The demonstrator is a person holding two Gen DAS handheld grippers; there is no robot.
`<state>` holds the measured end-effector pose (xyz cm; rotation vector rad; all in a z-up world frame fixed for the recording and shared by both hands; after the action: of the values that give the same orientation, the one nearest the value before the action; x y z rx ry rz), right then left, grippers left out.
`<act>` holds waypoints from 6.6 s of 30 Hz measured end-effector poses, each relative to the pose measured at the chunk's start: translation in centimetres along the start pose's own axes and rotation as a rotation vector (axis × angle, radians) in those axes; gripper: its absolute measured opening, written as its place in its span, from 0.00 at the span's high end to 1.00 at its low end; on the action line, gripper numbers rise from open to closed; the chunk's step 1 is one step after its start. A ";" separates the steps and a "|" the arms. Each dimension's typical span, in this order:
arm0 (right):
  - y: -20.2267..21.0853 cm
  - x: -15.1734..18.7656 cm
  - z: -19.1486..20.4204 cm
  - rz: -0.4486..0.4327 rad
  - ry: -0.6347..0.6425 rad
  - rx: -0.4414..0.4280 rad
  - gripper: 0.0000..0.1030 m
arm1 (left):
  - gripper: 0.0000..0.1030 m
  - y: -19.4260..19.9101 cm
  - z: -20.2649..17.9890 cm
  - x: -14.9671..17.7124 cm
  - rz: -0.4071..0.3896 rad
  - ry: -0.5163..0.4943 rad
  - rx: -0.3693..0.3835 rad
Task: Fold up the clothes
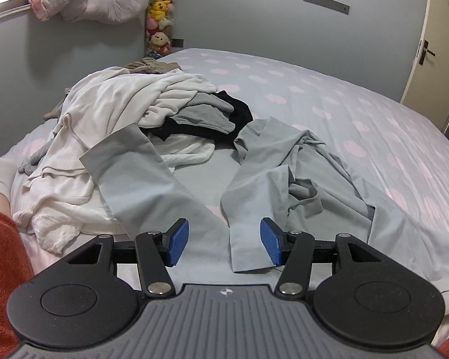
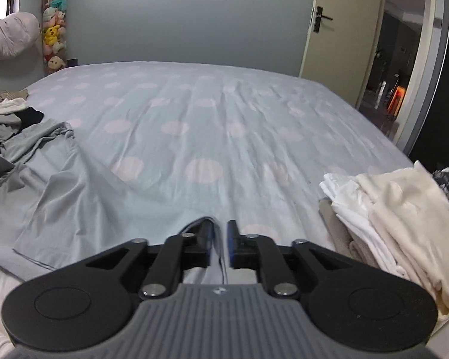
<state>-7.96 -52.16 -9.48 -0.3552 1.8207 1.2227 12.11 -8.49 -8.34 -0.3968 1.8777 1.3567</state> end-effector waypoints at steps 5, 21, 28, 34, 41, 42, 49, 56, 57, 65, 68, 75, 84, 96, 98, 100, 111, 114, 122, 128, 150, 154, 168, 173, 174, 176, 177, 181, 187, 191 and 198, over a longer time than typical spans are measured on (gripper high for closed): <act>1.0 -0.1 0.3 0.011 -0.007 -0.043 0.59 | 0.50 -0.8 0.1 0.0 0.024 0.002 -0.009; -1.1 -2.0 13.6 0.007 0.061 -0.359 0.47 | 0.50 -4.8 -2.6 1.6 0.133 -0.053 0.041; -4.4 -1.1 20.1 0.074 0.120 -0.448 0.37 | 0.47 -6.1 -2.4 4.1 0.232 0.043 0.092; -6.6 1.0 25.7 0.139 0.200 -0.518 0.34 | 0.43 -6.9 -3.7 6.4 0.292 0.003 0.083; -8.5 2.4 26.7 0.172 0.240 -0.494 0.36 | 0.66 -6.8 -2.7 6.7 0.278 0.020 0.062; -8.5 2.1 26.2 0.161 0.238 -0.484 0.43 | 0.68 -6.7 -2.6 6.6 0.276 0.021 0.059; -8.1 0.2 23.3 0.088 0.221 -0.412 0.89 | 0.96 -5.1 -1.7 5.0 0.203 0.015 0.042; -6.8 -4.4 15.6 -0.036 0.179 -0.255 0.89 | 1.00 -1.9 1.1 3.0 0.129 0.049 -0.011; -6.5 -5.0 14.1 -0.051 0.172 -0.223 0.89 | 1.00 -1.2 1.8 2.6 0.108 0.044 -0.042; -2.7 -8.0 5.2 -0.177 0.141 -0.035 0.90 | 1.00 2.1 5.4 0.0 0.030 0.126 -0.068; -3.7 -7.3 3.2 -0.114 0.121 0.000 0.90 | 0.85 2.1 4.2 0.0 0.025 0.118 -0.015; -4.6 -5.3 4.3 -0.057 0.093 -0.065 0.83 | 0.49 1.7 1.5 0.6 0.008 -0.020 -0.092; -3.3 -7.2 11.4 -0.174 0.250 -0.225 0.58 | 0.37 -0.2 0.7 2.1 0.057 -0.045 -0.102; -3.7 -4.9 29.3 -0.217 0.661 -0.615 0.50 | 0.40 -4.8 -0.4 5.0 0.226 0.117 0.037; -3.8 -4.2 31.5 -0.226 0.731 -0.663 0.48 | 0.46 -5.6 -0.2 5.4 0.249 0.130 0.037; -3.9 -3.7 33.3 -0.237 0.803 -0.692 0.45 | 0.47 -6.3 0.0 5.7 0.271 0.140 0.038; -6.9 -2.6 41.9 -0.289 1.093 -0.801 0.37 | 0.68 -7.9 1.2 6.0 0.294 0.183 0.045; -7.9 -2.8 43.8 -0.260 1.091 -0.821 0.38 | 0.73 -8.2 1.3 5.9 0.292 0.187 0.041; -8.6 -3.2 44.6 -0.152 0.972 -0.824 0.91 | 0.94 -7.4 1.8 5.4 0.261 0.193 0.041; -6.7 -8.8 40.0 -0.300 0.841 -0.691 0.93 | 0.95 -4.8 2.1 2.8 0.158 0.177 0.024; 3.8 -21.3 17.8 -0.393 0.346 -0.482 0.93 | 0.97 11.1 6.2 -13.6 -0.321 0.087 -0.108; 4.0 -17.6 16.8 -0.218 0.271 -0.582 0.91 | 0.97 7.9 6.2 -11.1 -0.197 0.036 -0.139; -3.4 -3.1 6.3 0.112 -0.033 -0.359 0.95 | 0.96 1.1 5.8 0.6 0.111 0.053 -0.133; -3.1 -3.3 0.4 0.064 -0.080 -0.207 0.96 | 0.69 1.6 3.9 1.1 0.120 0.018 -0.087; -3.0 -3.4 -1.0 0.054 -0.083 -0.174 0.96 | 0.67 1.6 3.6 1.1 0.123 0.011 -0.081; -2.9 -3.6 -3.6 0.040 -0.097 -0.107 0.96 | 0.59 1.6 3.0 1.2 0.120 0.000 -0.067; -2.9 -3.8 -4.8 0.032 -0.109 -0.069 0.96 | 0.58 1.7 2.7 1.2 0.117 -0.005 -0.058; -2.5 -3.2 -9.8 0.028 -0.158 0.060 0.97 | 0.57 1.9 1.3 1.0 0.106 -0.031 -0.014; -3.0 -1.0 -10.7 0.098 -0.164 0.057 0.92 | 0.55 1.2 -3.0 0.7 0.115 -0.146 0.100; -2.6 -1.0 -10.4 0.081 -0.130 0.054 0.84 | 0.54 0.2 -6.4 1.0 0.147 -0.218 0.213; -2.4 -1.3 -7.0 0.063 -0.091 -0.067 0.66 | 0.54 -2.3 -12.6 2.4 0.205 -0.419 0.340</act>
<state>-9.30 -59.54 -9.04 -0.2768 1.7280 1.3250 6.94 -20.35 -9.94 0.2422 1.7755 1.1107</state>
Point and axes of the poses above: each gripper's, at about its wrist camera, not at the fingertips, and y roughly against the way its jaws point, z to its left, x to its underside, the point moved 10 cm from there along -y, roughly the way its jaws point, and after that the axes turned 3 degrees about x, right-handed, at the moved point
